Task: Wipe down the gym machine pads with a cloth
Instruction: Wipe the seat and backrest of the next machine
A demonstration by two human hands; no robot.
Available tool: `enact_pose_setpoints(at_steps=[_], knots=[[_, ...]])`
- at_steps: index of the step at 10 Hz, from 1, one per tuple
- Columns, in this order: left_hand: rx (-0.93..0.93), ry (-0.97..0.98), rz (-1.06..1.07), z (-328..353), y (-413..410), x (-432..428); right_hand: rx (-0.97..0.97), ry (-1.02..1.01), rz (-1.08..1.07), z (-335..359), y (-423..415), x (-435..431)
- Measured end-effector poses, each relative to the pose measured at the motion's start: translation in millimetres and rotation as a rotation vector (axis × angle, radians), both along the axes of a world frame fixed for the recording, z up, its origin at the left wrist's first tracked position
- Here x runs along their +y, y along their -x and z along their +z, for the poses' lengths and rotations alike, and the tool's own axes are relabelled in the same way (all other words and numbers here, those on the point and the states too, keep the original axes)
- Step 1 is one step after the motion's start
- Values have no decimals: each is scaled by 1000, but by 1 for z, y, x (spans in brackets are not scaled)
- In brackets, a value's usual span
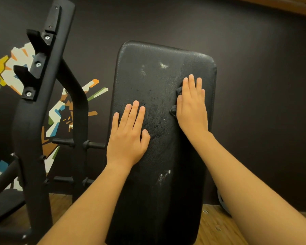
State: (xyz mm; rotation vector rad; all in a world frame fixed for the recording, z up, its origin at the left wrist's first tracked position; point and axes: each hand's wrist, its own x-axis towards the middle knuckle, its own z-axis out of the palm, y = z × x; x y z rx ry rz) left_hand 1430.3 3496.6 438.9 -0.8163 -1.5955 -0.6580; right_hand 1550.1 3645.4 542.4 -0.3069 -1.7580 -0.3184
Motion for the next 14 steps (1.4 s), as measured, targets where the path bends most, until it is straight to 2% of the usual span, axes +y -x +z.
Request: enact_pose_setpoints(at_steps=[1,3,4,5,7,9,11,12,14], knots=[[-1,4,9,0,0,0,39,8,16,-11,2,-1],[2,0,16,1,1,1,-67,-69,-19,-54,-10,2],[3,-3,11,1,1,1,-77,-62,-6,-33,-8,1],[12,-8,3,1,0,0,-23,-20,7,-23,-1,-1],[20,-11,7,-1,0,1,11,-41,-2,-73,-4,-1],[21,-23,8,0,0,1,-78,-56,42,-53,-7,2],[21,-21,11,0,-1,0,37,-39,3,-69,-1,-1],[21,-22,3,0,-1,0,-1,-80,-8,-77,-4,3],[21,-23,6,0,-1,0,-37,-64,14,-46,-4,2]])
